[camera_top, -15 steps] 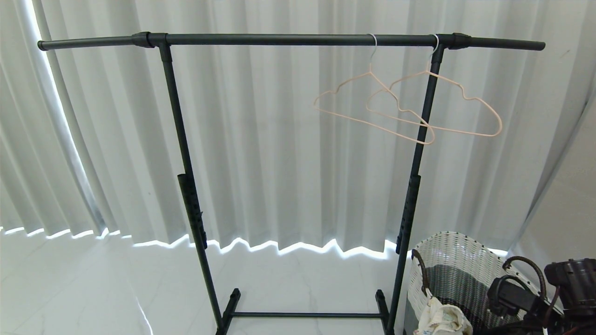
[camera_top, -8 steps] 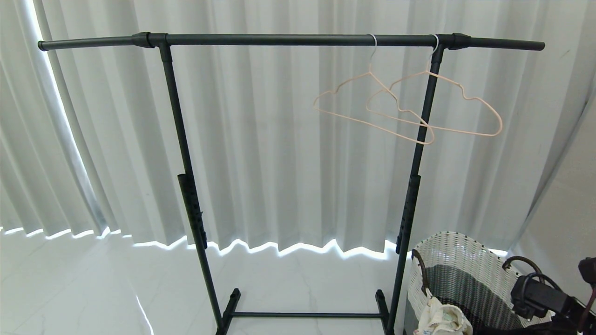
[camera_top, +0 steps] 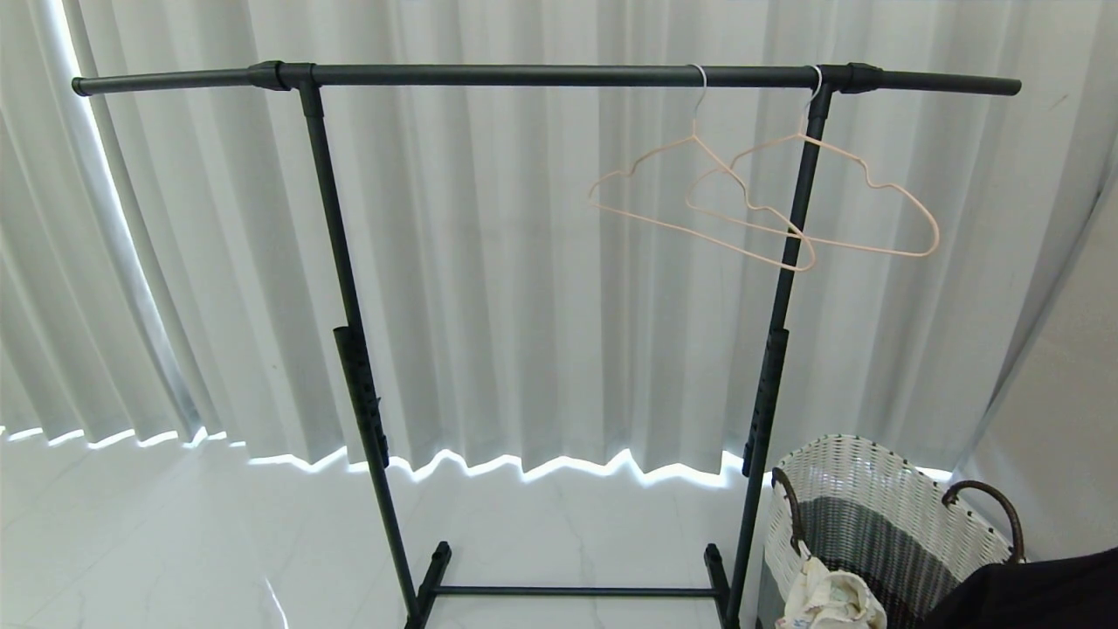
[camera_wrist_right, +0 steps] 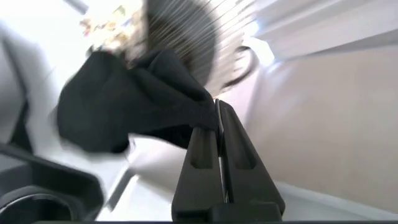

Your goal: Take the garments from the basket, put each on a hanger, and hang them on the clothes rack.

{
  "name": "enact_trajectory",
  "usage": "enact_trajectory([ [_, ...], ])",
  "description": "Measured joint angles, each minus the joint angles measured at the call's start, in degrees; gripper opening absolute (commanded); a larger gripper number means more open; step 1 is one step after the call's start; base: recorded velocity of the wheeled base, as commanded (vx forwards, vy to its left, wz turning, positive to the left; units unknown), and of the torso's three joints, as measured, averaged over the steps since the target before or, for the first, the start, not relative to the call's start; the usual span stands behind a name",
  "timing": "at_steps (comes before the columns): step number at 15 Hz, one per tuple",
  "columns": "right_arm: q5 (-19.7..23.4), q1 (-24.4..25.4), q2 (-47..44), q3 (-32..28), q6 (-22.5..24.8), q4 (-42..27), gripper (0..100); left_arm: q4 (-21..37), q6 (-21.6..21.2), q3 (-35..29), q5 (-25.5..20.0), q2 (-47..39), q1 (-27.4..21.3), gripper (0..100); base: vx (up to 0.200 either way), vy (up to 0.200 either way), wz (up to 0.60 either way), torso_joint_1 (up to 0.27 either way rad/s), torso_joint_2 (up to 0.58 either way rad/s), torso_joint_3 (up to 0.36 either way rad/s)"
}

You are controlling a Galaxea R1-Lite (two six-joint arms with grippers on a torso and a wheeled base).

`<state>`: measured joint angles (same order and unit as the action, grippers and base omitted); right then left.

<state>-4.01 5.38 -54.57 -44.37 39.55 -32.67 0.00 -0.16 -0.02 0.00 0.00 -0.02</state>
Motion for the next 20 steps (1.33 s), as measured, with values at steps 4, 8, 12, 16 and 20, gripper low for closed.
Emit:
enact_trajectory([
  [4, -0.30, 0.05, 4.07, -7.66, 3.58, -5.05, 0, 0.00, -0.38, 0.02, -0.05, 0.00, 0.02, 100, 0.000, 0.000, 0.00, 0.000, 0.00, 0.000],
  [8, -0.30, 0.05, 5.51, -9.34, 8.27, -5.14, 0, 0.00, -0.24, 0.00, -0.10, 0.00, 0.02, 100, 0.000, 0.000, 0.00, 0.000, 0.00, 0.000],
  [12, -0.30, 0.05, 6.12, -9.53, 9.89, -5.16, 0, 0.00, -0.24, 0.00, -0.10, 0.00, 0.02, 100, -0.200, 0.000, 0.00, 0.001, 0.00, 0.002],
  [16, -0.30, 0.05, 6.44, -9.26, 9.94, -6.13, 0, 0.00, 0.11, -0.02, -0.02, 0.00, 0.00, 100, -0.200, 0.000, 0.00, 0.005, 0.00, 0.000],
  [20, -0.30, 0.07, 6.52, -9.20, 10.00, -6.28, 0, 0.00, 0.06, -0.02, -0.02, 0.00, 0.02, 100, -0.100, 0.000, 0.00, 0.001, 0.00, 0.004],
])
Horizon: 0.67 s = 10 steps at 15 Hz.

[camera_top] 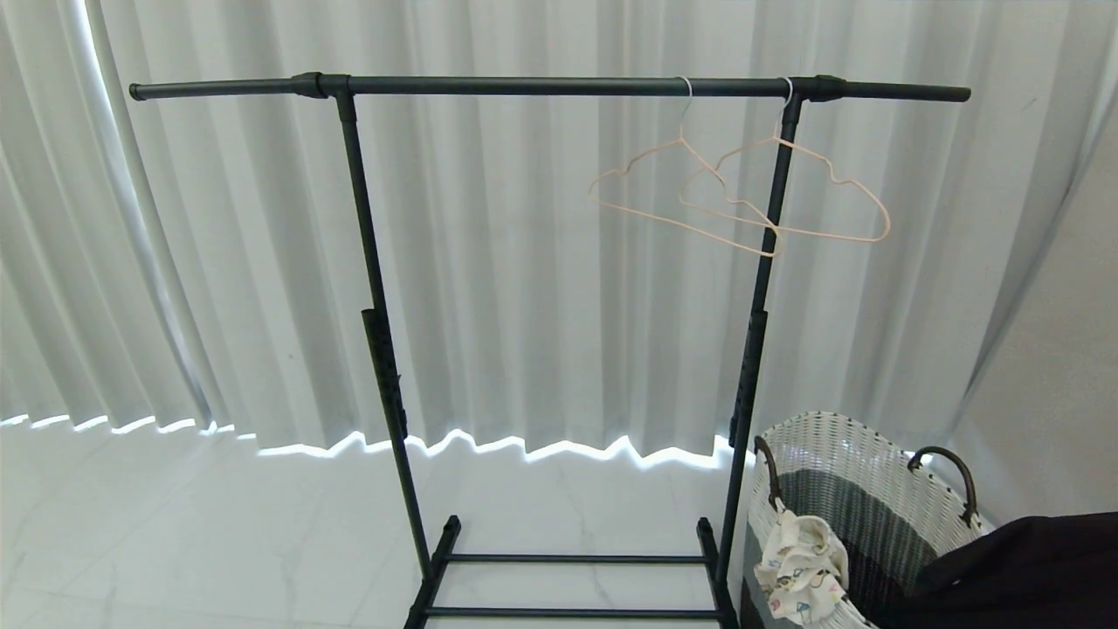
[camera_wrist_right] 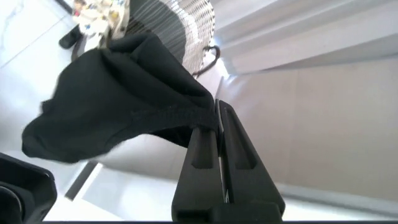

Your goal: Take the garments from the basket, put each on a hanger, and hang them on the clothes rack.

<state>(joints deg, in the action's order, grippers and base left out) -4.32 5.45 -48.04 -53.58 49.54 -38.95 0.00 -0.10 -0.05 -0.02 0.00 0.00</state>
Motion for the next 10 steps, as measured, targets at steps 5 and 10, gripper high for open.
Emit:
enact_trajectory([
  [5, 0.07, 1.08, -1.71, -0.39, -0.59, 0.00, 0, 0.00, -0.34, 0.00, -0.02, 0.00, 0.00, 100, 0.000, 0.000, 0.00, 0.000, 0.00, 0.000],
  [10, 0.13, 16.98, -8.31, -1.35, -14.70, 0.66, 0, 0.00, -2.58, 0.05, -0.30, 0.00, 0.00, 100, 0.000, 0.000, 0.00, 0.000, 0.00, 0.000],
])
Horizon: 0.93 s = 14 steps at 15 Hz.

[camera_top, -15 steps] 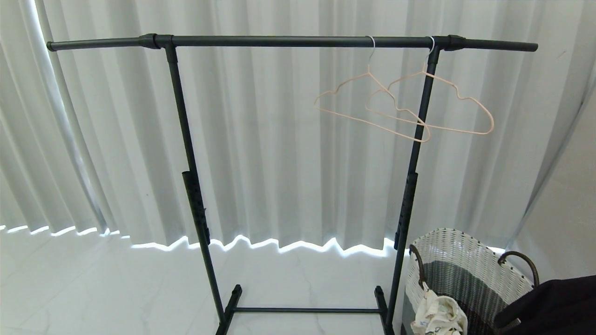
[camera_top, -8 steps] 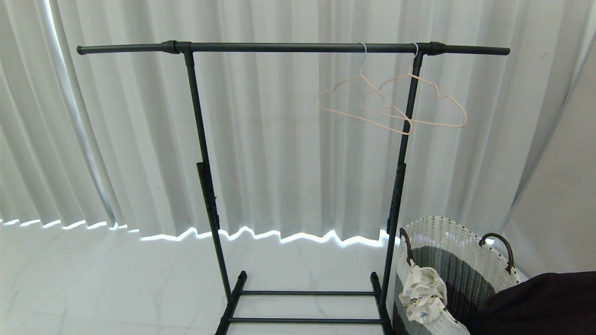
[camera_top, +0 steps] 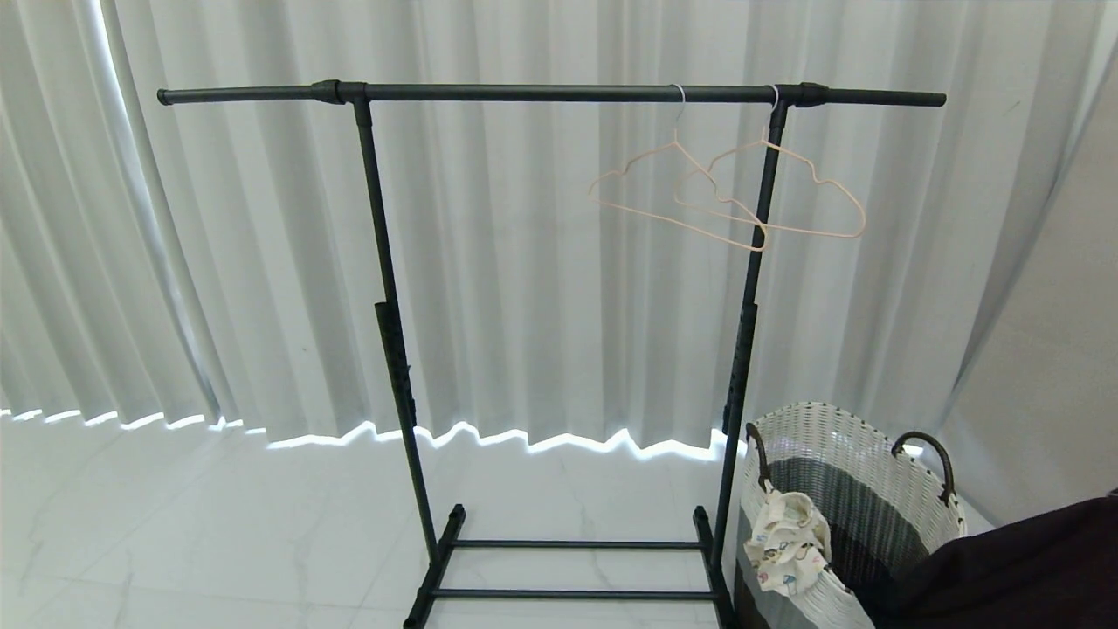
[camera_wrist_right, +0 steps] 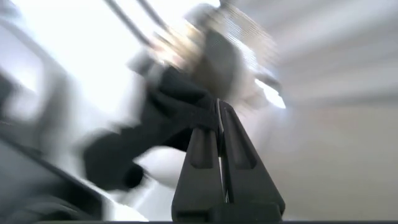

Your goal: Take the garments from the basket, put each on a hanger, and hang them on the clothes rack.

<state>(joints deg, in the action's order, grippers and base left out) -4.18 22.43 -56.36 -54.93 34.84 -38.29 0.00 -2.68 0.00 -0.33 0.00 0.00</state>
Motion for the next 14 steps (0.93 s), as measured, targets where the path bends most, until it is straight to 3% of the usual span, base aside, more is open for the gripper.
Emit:
enact_trajectory([
  [3, -0.09, 16.24, -7.97, -0.68, -18.18, 6.66, 0, 0.00, -0.71, 0.00, -0.02, 0.00, 0.00, 100, 0.000, 0.000, 0.00, 0.000, 0.00, 0.000],
  [6, -3.84, 25.66, -18.03, -1.10, -28.31, 19.11, 0, 0.00, -0.77, 0.00, 0.00, 0.00, 0.00, 100, 0.000, 0.000, 0.00, 0.000, 0.00, 0.000],
  [8, -5.91, 28.31, -23.63, -3.00, -30.27, 23.10, 0, -0.02, -0.82, 0.00, 0.00, 0.00, 0.00, 100, 0.000, 0.000, 0.00, 0.000, 0.00, 0.000],
  [10, -6.22, 29.09, -27.19, -6.78, -30.53, 22.83, 0, -0.24, -0.93, -0.71, -2.07, -0.05, 0.00, 100, 0.000, 0.000, 0.00, 0.000, 0.00, 0.000],
  [14, -6.35, 29.39, -30.99, -13.68, -30.42, 19.43, 0, -0.65, -0.43, -12.67, -11.57, -6.58, -0.96, 100, 0.000, 0.000, 0.00, 0.000, 0.00, 0.000],
])
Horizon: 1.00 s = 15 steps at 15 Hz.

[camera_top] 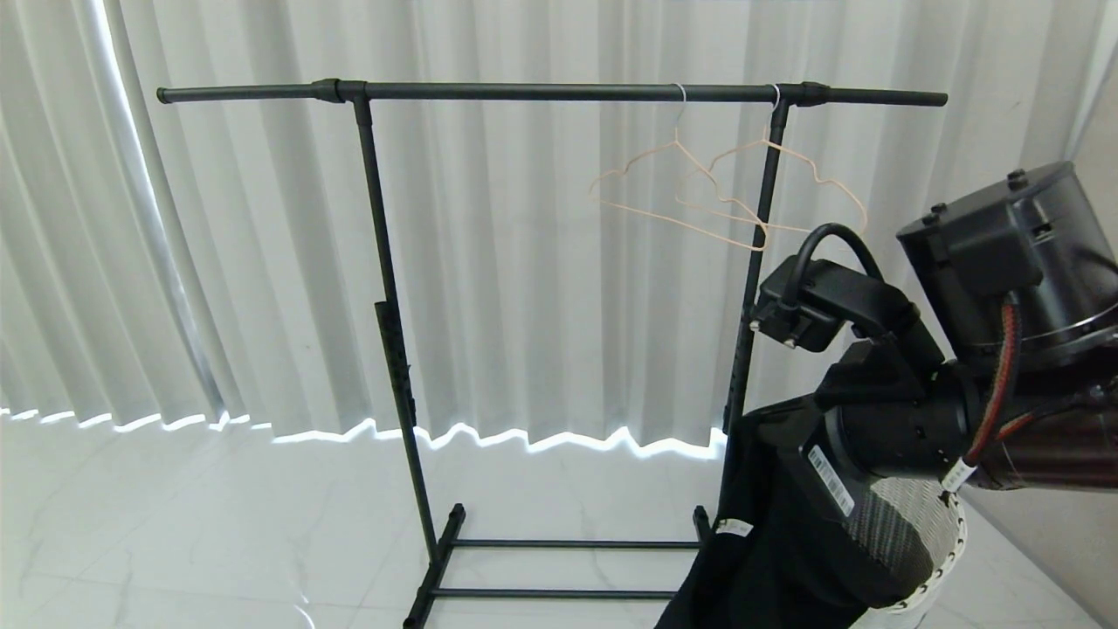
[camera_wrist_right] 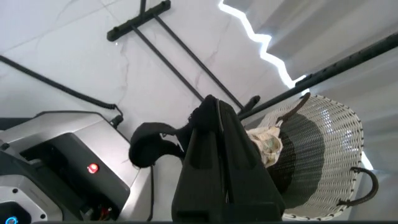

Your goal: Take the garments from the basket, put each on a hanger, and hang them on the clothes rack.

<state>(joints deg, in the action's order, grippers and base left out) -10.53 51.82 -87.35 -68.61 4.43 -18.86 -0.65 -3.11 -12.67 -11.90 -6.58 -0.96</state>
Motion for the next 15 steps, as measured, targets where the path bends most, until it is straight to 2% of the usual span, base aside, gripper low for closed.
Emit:
enact_trajectory([
  [4, -0.06, 0.21, -0.26, -4.13, 0.26, -3.08, 0, -0.04, 0.00, -14.77, -13.17, -17.48, -1.38, 100, 0.000, 0.000, 0.00, 0.000, 0.00, 0.000],
  [6, -0.16, 0.77, 0.11, -5.12, 0.30, -3.58, 0, -0.06, 0.10, -22.31, -16.59, -28.20, -4.57, 100, 0.000, 0.000, 0.00, 0.000, 0.00, 0.000],
  [8, -0.22, 1.38, 0.38, -5.53, 0.30, -3.63, 0, -0.06, 0.27, -28.49, -16.07, -38.56, -12.34, 100, 0.000, 0.000, 0.00, 0.000, 0.00, 0.000],
  [12, -0.90, 2.58, -0.77, -8.79, 0.30, -3.69, 0, -0.50, 3.21, -33.94, -8.85, -56.31, -33.40, 100, 0.000, 0.000, 0.00, 0.000, 0.00, 0.000],
  [13, -1.54, 3.06, -1.57, -10.08, 0.30, -3.67, 0, -0.61, 4.25, -34.33, -8.18, -59.59, -37.05, 100, 0.000, 0.000, 0.00, 0.000, 0.00, 0.000],
  [15, -1.94, 3.94, -2.90, -11.82, 0.30, -3.72, 0, -1.71, 5.42, -34.79, -7.64, -65.30, -41.40, 100, 0.000, 0.000, 0.00, 0.000, 0.00, 0.000],
])
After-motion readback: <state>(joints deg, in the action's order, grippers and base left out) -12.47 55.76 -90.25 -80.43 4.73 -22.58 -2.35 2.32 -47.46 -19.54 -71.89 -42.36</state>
